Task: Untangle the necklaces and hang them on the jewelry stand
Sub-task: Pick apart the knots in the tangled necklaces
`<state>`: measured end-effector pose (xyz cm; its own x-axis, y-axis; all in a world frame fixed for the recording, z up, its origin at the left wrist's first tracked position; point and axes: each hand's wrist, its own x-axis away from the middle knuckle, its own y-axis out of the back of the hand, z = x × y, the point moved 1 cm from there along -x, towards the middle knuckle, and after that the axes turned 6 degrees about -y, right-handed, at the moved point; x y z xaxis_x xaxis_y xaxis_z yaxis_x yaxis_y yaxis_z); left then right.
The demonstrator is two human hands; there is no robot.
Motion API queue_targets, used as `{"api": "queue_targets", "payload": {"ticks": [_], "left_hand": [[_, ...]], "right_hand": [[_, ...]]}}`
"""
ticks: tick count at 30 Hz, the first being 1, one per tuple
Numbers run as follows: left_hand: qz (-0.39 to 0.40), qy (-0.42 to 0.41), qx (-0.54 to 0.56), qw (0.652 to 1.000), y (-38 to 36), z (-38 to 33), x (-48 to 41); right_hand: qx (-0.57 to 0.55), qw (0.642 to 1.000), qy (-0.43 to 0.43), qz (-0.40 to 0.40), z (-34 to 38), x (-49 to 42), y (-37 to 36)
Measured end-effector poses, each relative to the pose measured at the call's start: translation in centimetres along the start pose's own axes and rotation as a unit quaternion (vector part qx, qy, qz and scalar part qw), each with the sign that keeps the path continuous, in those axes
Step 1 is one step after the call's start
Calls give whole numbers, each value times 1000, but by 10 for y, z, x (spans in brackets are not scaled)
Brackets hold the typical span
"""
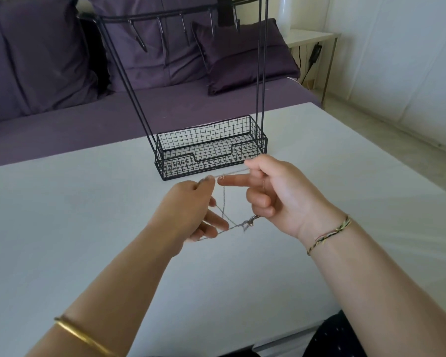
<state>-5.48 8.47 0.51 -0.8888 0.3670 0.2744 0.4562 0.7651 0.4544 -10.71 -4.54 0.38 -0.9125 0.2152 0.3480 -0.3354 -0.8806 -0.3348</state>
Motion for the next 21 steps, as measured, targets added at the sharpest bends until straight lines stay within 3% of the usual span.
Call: {"api": "queue_targets", "payload": {"ticks": [4,9,14,17,21], "left_hand": [[-46,-2,16,999,4,10,-7],[-35,19,68,997,4,12,-9],[-6,41,157,987,10,10,-10],[11,58,211,976,15,10,-9],[-13,51,201,978,22,11,-10]], "right_hand": [[-25,999,14,-14,0,0,-2],[-14,999,19,-41,0,-2,0],[95,984,59,-137,-4,-7,8],[92,982,58,-155,-4,-9,12],[63,985,32,-159,-3,-12,14]]}}
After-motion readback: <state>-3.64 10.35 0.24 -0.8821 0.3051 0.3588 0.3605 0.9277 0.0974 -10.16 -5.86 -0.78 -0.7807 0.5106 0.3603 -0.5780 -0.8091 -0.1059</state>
